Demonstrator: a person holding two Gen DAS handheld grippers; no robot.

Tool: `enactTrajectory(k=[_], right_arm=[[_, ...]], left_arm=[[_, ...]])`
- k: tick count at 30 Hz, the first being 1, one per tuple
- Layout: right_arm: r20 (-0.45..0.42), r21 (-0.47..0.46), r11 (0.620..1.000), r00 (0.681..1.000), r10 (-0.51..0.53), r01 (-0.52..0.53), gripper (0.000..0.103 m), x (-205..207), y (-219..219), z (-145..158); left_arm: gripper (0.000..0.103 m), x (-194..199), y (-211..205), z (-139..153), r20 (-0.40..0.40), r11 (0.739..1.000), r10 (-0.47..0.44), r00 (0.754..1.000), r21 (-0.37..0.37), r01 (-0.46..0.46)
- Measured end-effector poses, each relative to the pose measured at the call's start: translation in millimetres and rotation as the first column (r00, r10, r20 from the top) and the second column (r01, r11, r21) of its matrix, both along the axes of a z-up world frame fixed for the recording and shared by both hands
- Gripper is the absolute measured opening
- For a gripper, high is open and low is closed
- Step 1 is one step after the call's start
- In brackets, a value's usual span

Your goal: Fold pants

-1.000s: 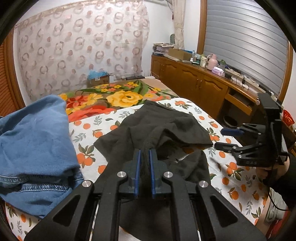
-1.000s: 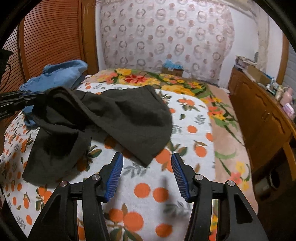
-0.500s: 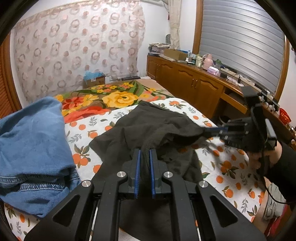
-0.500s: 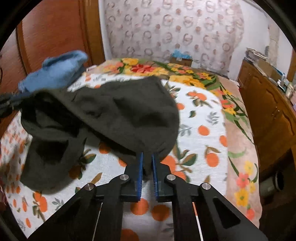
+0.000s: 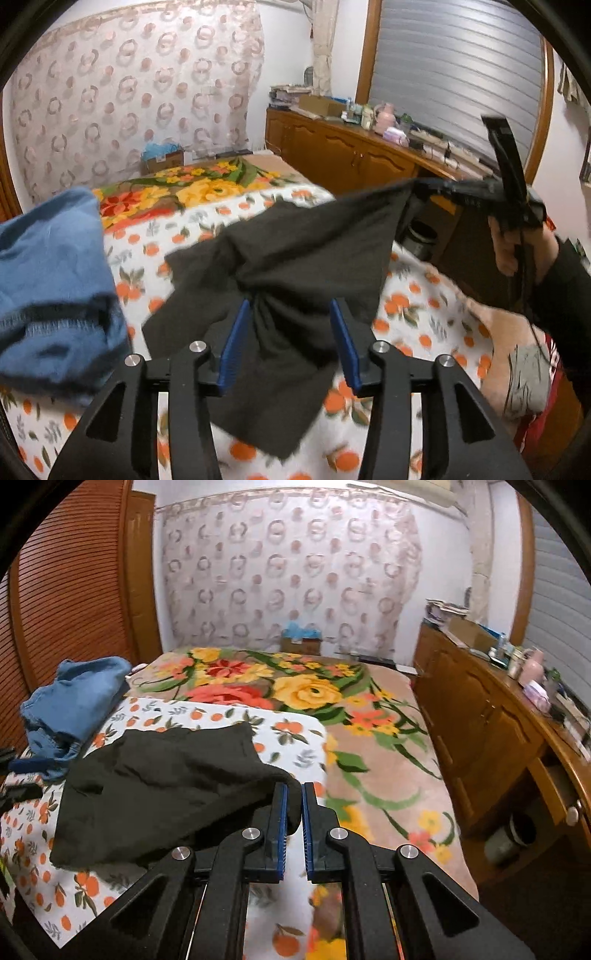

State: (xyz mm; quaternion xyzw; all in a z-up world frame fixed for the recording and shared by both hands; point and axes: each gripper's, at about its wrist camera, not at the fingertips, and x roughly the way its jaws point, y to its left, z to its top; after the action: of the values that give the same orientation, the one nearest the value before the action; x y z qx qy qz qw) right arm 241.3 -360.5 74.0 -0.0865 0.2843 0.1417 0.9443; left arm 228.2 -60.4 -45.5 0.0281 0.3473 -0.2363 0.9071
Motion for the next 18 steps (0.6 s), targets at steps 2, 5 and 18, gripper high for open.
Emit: enactTrajectory(k=[2, 5, 18], right_arm=[[-0.003, -0.003, 1.000, 1.000, -0.017, 0.017, 0.007, -7, -2, -2], [-0.028, -0.008, 0.999, 0.999, -0.031, 0.031, 0.007, -10, 8, -3], [-0.060, -0.006, 0.999, 0.997, -0.042, 0.041, 0.007, 6, 10, 10]], left_arm=[[0.046, -10, 0, -11, -0.022, 1.000, -0.012, 1.000, 0.017, 0.013], [0.046, -19, -3, -30, -0.057, 0.998, -0.020, 0.998, 0.054, 0.023], [0.009, -28, -9, -68, -0.096, 0.979, 0.019, 0.995, 0.203, 0.001]])
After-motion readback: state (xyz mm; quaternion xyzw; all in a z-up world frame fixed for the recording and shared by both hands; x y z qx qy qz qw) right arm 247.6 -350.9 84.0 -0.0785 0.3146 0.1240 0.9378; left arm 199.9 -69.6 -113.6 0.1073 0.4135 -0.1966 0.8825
